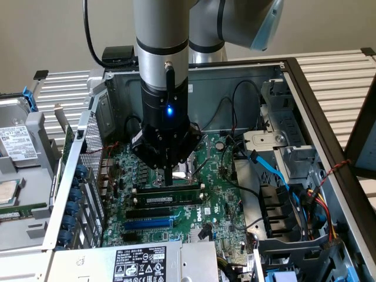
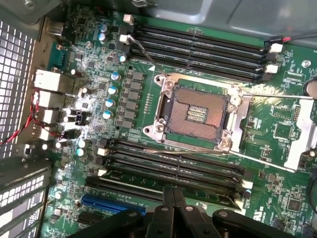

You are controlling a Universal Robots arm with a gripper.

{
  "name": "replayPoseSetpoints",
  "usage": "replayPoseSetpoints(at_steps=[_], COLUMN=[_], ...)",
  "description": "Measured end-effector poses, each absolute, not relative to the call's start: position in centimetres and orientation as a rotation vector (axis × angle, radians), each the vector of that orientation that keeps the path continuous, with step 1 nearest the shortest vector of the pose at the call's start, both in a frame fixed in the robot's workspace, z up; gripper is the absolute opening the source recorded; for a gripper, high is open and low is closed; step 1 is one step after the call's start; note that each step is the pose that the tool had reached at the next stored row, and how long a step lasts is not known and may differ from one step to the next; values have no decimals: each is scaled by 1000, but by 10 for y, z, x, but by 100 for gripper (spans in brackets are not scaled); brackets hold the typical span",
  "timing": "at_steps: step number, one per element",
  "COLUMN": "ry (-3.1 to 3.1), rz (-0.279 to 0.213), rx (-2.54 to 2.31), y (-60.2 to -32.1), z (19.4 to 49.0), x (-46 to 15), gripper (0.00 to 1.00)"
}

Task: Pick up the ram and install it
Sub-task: 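Press down the ram until it locks into place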

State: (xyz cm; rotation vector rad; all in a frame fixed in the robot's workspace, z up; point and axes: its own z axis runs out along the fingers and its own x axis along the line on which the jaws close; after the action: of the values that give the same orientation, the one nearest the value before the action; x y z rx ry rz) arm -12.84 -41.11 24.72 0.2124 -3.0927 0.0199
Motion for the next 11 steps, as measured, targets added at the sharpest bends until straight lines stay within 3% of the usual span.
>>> replayPoseSetpoints(at_steps=[11], ry=[-3099], rz=[16], rx=[49], y=[-411], z=[247], x=[-128], gripper=[10])
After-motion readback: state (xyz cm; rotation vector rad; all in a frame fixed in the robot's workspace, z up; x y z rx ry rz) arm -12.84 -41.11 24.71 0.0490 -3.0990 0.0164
